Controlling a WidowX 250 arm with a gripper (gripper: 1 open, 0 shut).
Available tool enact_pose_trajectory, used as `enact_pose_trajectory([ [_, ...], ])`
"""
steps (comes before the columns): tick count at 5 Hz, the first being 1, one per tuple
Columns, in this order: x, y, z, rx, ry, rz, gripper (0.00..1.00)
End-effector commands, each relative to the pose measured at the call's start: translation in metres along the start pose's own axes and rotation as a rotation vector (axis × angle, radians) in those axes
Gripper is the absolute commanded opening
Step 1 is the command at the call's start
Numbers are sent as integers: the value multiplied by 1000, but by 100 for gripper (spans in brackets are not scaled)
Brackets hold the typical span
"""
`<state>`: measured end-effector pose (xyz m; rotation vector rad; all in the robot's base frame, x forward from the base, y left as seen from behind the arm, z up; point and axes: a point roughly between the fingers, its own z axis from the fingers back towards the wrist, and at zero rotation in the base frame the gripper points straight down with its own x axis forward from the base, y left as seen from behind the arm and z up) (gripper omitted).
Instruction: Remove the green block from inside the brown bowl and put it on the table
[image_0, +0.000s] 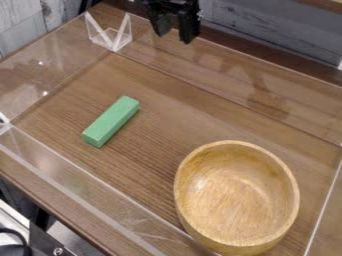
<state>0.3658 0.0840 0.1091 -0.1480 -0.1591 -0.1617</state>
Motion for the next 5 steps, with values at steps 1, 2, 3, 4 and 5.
enact_pose_trajectory([
  [1, 10, 13, 22, 36, -70, -12, 100],
  [2, 7, 26, 24, 43, -78, -5, 100],
  [3, 6, 36, 26, 47, -87, 4, 100],
  [4, 4, 46, 28, 49, -97, 13, 100],
  [5, 3, 51, 28, 48, -103, 16, 100],
])
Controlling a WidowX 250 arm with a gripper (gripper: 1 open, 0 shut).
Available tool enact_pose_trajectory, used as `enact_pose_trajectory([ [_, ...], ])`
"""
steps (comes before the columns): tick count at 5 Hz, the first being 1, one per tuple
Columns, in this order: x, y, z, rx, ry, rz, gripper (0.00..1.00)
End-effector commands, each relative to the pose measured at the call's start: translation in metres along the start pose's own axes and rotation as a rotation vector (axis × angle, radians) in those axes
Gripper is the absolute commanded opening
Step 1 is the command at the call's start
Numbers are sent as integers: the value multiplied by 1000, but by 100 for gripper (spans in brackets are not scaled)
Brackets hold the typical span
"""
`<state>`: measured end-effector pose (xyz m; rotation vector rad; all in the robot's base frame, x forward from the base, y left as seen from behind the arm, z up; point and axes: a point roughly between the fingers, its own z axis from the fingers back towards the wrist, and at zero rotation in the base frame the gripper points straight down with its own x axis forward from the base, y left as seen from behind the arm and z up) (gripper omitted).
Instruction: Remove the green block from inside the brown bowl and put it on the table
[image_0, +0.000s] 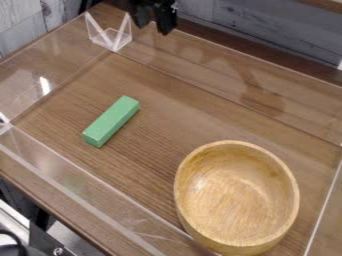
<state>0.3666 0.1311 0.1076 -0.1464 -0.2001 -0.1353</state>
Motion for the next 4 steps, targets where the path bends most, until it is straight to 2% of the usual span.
enact_pose_trajectory([
  [1, 10, 10, 22, 38, -67, -7, 100],
  [4, 7, 8, 25, 31, -88, -30, 100],
])
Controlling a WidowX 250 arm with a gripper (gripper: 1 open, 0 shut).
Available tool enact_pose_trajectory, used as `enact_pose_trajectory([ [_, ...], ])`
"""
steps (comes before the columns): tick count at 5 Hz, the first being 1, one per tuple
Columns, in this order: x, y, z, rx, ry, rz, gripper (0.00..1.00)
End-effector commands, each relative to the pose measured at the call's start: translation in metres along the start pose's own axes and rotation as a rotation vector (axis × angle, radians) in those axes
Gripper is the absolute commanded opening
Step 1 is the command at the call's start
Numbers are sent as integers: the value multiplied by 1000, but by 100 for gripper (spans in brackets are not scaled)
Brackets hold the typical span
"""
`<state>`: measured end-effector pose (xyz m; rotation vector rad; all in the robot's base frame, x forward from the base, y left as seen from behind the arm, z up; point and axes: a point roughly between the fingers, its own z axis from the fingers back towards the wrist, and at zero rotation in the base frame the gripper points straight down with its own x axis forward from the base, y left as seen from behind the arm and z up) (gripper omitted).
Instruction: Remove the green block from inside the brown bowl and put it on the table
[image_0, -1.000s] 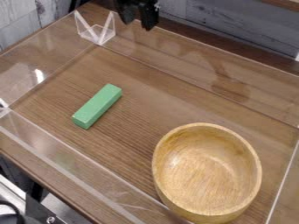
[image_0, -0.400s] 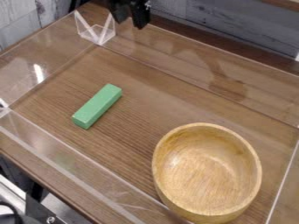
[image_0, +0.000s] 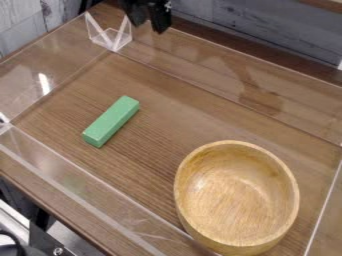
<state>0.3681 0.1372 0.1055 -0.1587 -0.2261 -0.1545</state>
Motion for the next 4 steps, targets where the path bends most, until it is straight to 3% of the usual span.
enact_pose_trajectory([
  [1, 6, 1, 27, 42, -71, -19, 100],
  [4, -25, 8, 24, 49, -46, 4, 100],
])
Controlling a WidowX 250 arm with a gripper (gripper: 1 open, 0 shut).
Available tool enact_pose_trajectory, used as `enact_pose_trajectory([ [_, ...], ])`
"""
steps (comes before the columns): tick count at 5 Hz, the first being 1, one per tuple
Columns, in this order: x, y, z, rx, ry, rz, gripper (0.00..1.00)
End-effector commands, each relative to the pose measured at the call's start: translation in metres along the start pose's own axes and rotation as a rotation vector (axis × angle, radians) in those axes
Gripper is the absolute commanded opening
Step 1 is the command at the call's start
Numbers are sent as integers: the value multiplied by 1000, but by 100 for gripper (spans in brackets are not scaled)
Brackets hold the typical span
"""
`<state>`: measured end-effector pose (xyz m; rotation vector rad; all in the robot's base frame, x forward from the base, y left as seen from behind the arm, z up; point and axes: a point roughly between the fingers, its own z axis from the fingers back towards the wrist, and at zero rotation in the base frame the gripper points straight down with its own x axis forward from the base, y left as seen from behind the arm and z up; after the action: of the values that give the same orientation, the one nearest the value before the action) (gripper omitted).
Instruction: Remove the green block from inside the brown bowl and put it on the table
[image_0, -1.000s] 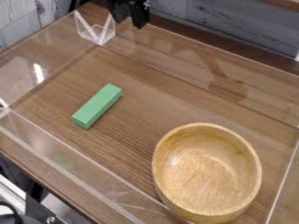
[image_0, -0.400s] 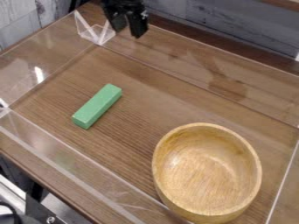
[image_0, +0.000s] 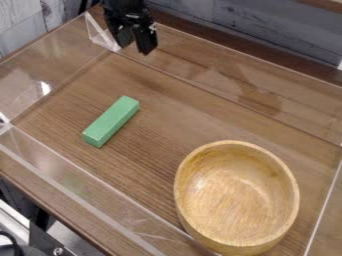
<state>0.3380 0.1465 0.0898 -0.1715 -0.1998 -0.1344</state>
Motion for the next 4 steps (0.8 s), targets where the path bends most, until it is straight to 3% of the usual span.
enact_pose_trajectory([
  [1, 0, 1, 29, 59, -59, -21, 100],
  [4, -21, 0, 12, 74, -20, 9, 100],
])
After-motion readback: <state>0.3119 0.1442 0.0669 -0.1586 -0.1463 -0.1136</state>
